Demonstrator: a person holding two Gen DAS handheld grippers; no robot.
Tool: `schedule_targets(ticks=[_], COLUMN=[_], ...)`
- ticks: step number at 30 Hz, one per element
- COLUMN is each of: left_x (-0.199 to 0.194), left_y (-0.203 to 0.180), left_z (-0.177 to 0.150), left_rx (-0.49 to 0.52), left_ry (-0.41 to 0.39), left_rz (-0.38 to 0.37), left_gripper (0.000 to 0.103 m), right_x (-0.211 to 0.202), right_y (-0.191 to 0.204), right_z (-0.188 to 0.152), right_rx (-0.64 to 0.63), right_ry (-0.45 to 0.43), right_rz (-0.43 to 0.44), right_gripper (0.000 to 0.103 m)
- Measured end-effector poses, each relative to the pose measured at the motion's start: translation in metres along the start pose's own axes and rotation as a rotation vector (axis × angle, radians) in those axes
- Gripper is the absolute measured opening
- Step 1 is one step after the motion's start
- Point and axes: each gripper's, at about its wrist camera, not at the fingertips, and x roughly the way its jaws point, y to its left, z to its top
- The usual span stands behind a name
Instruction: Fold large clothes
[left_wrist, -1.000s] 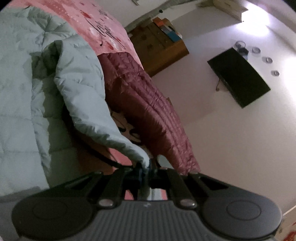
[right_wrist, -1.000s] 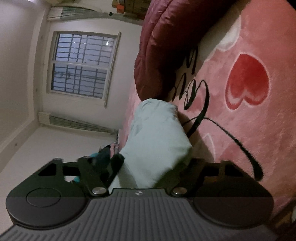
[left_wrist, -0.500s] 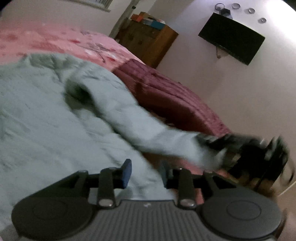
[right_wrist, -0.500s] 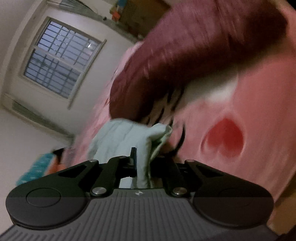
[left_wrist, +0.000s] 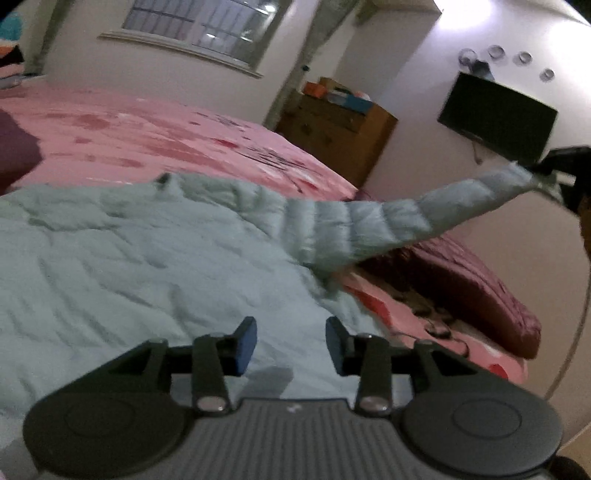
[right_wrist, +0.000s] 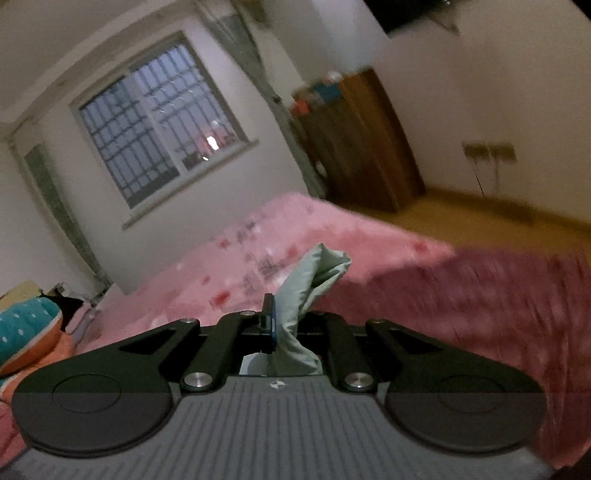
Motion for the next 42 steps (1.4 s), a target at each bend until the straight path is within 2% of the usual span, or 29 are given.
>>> schedule_targets(ticks=[4,9,15,19,21,23,26,30,34,37,38,40,41,42], left_x=[-0.006,-0.02,-0.041,-0.055,-0.062,-0.073,-0.088,-0.104,-0.11,-0.105,-0.103,-0.103,-0.106,-0.106], left_y=[0.019,0.035,0.057,0.076,0.087,0.1,0.124,0.154,0.166,0.163,0.162,0.162,0.164,0.167], left_z=[0.009,0.019,0.029,0.037,0.041,0.045,0.048,0.05,0.051,0.055,0.056,0.054,0.052,0.051], left_rx=[-0.045,-0.064,-0.055,-0.073,-0.094,-0.143,-0.252,-0.398,-0.443,-0.418,-0.409,-0.4,-0.399,-0.398], left_ry=[-0.041,-0.1,-0.188,-0.253,-0.292,-0.344,-0.416,-0.492,-0.519,-0.522,-0.521,-0.513,-0.51,-0.506], left_rz=[-0.008,-0.001,0.117,0.227,0.281,0.333,0.371,0.385,0.383,0.375,0.377,0.374,0.369,0.364], left_gripper=[0.042,0.048,0.048,0.048,0.049,0.051,0.052,0.052,0.052,0.054,0.055,0.056,0.056,0.057], right_x=[0.015,0.041,0.076,0.099,0.124,0.139,0.158,0.189,0.212,0.229,0.231,0.237,0.236,0.232], right_y=[0.049,0.13,0.23,0.287,0.306,0.322,0.334,0.336,0.331,0.327,0.331,0.329,0.326,0.325], right_z=[0.026,0.032,0.007,-0.032,-0.052,-0.082,-0.13,-0.197,-0.255,-0.279,-0.286,-0.294,-0.294,-0.298], right_rx=[-0.085,-0.233,-0.4,-0.467,-0.487,-0.516,-0.565,-0.631,-0.654,-0.655,-0.651,-0.641,-0.64,-0.644], right_ry=[-0.028,-0.041,0.02,0.117,0.178,0.252,0.387,0.548,0.65,0.692,0.701,0.722,0.727,0.723], right_rz=[0.05,0.179,0.379,0.534,0.6,0.659,0.711,0.711,0.675,0.651,0.646,0.641,0.64,0.639], right_gripper=[0.007,0.007,0.007,0.008,0.007,0.007,0.008,0.008,0.011,0.018,0.024,0.041,0.062,0.074])
